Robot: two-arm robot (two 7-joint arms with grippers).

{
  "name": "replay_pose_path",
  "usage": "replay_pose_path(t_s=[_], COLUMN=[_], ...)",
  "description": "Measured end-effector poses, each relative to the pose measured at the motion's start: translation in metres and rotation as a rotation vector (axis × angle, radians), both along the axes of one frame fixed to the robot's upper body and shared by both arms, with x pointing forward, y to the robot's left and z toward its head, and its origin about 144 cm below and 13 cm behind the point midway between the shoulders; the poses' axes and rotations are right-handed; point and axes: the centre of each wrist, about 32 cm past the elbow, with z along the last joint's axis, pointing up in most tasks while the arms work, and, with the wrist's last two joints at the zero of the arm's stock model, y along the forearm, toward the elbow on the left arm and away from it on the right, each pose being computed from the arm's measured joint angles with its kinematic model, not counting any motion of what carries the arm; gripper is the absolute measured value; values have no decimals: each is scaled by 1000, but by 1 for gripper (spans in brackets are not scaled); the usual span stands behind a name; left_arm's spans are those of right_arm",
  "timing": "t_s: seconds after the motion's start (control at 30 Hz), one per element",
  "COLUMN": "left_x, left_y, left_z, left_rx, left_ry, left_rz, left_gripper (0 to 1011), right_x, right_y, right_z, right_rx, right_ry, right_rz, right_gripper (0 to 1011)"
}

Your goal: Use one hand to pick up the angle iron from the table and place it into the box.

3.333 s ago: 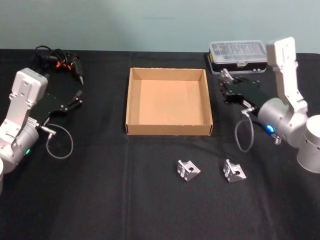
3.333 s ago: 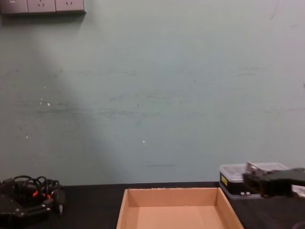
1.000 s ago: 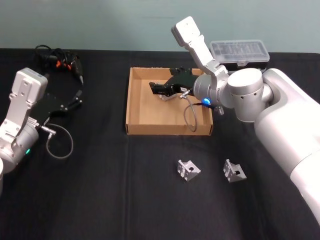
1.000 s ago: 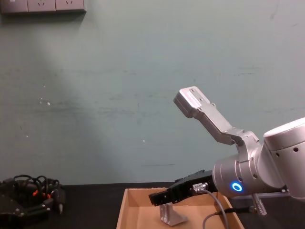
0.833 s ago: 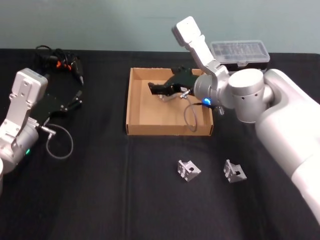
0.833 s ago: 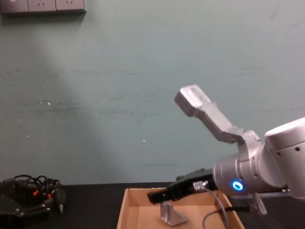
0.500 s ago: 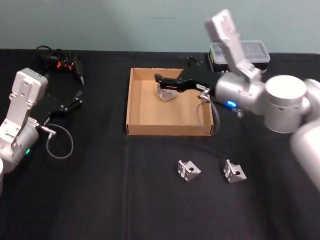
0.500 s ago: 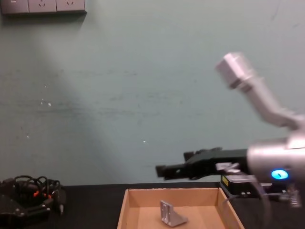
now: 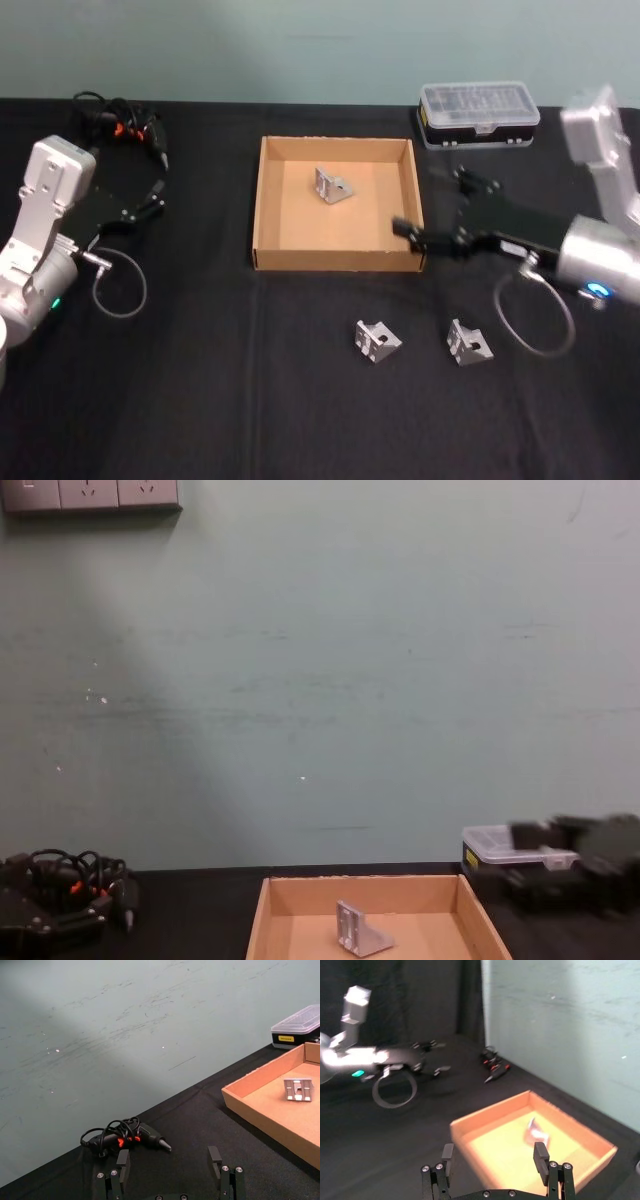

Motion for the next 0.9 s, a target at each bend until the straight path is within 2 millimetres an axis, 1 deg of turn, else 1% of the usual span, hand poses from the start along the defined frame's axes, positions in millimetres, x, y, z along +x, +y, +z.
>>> replay_pose_path(t_s=[0.03, 0.07, 0.13, 0.17, 0.33, 0.5, 0.6, 0.7, 0.9], left_x=[0, 0, 0, 0, 0, 0, 0, 0, 0], left_y=[0, 0, 0, 0, 0, 0, 0, 0, 0], left_z=[0, 0, 0, 0, 0, 0, 0, 0, 0], left_rx=[0, 0, 0, 0, 0, 0, 0, 0, 0], left_ry=[0, 0, 0, 0, 0, 0, 0, 0, 0], left_rz=[0, 0, 0, 0, 0, 0, 0, 0, 0], left_gripper=[1011, 1011, 1011, 1011, 1011, 1011, 1011, 1011, 1011], right_x=[0, -3, -13, -13, -24, -28, -29, -29, -24], right_y=[0, -5, -22, -22, -52, -68, -74, -76, -72], right_z=[0, -1, -5, -5, -15, -23, -29, -35, -46], right_rx=[0, -3, -19, -19, -44, -61, -72, -83, -114], right_ry=[0, 4, 20, 20, 69, 120, 158, 185, 192], right_rz=[0, 12, 52, 52, 109, 159, 188, 206, 210], right_gripper=[1004, 1004, 1004, 1004, 1004, 1004, 1004, 1004, 1004])
